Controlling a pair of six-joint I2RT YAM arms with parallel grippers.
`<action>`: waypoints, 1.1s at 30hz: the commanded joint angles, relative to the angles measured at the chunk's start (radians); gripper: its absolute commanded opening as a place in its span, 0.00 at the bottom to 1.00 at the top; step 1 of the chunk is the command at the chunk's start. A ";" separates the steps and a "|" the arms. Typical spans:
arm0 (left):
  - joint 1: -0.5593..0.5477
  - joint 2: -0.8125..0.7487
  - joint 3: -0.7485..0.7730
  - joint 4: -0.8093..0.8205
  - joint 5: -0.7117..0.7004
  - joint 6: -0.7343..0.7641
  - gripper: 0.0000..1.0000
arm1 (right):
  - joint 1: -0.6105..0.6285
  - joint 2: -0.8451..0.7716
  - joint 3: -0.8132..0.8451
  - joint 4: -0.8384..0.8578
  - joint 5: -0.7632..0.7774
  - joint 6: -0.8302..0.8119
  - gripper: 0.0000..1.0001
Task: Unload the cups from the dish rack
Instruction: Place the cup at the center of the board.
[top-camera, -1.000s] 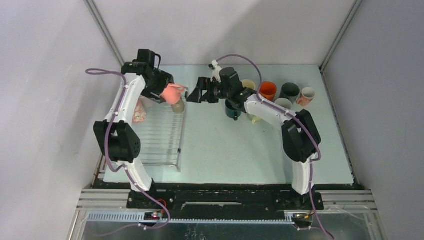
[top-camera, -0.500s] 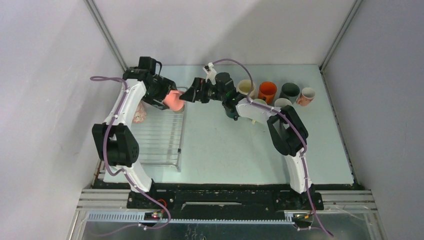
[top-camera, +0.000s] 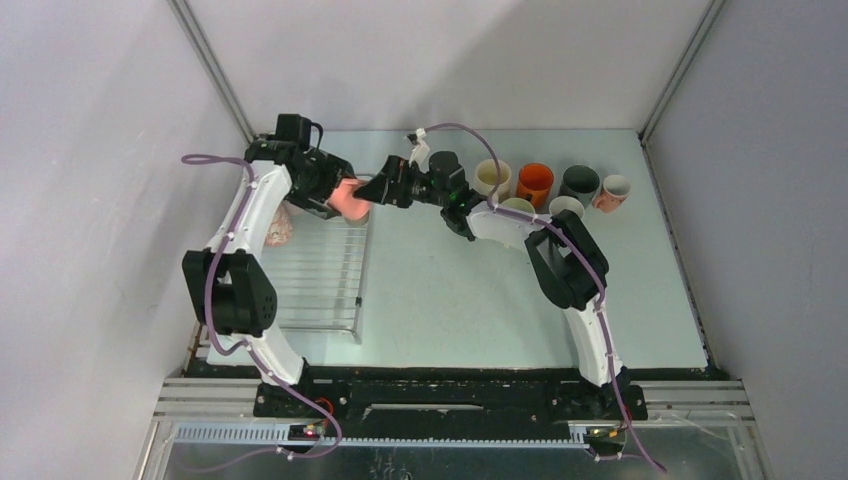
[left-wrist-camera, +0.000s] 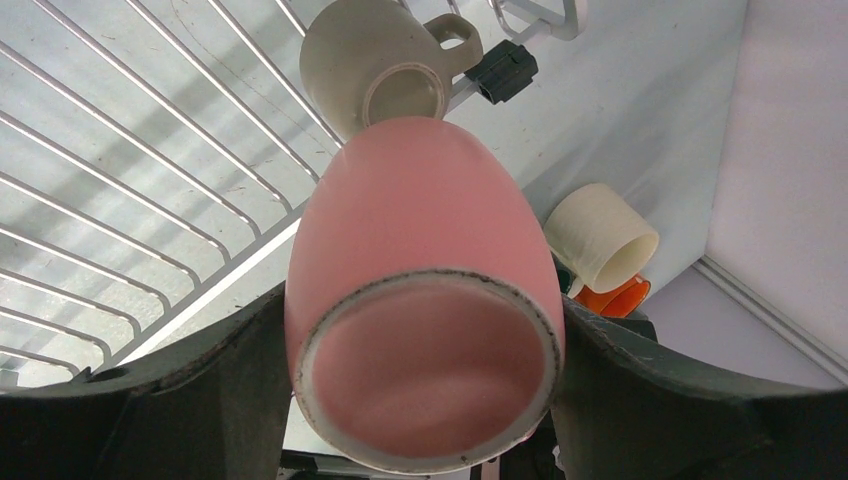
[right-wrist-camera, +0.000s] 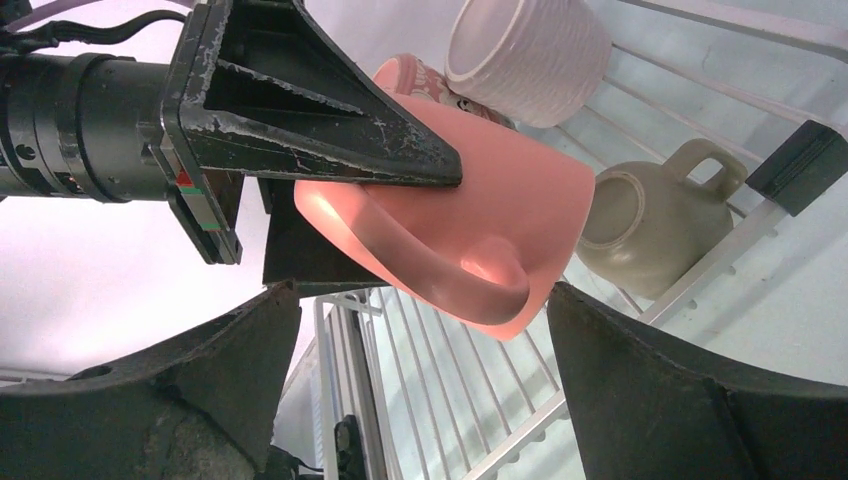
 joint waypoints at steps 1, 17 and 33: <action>0.006 -0.088 -0.014 0.064 0.047 -0.018 0.00 | 0.008 0.024 0.013 0.088 -0.011 0.047 1.00; -0.003 -0.105 -0.051 0.110 0.082 -0.037 0.00 | -0.001 0.054 0.005 0.167 -0.050 0.127 1.00; -0.043 -0.171 -0.153 0.240 0.174 -0.123 0.00 | -0.022 0.055 -0.004 0.413 -0.125 0.298 0.86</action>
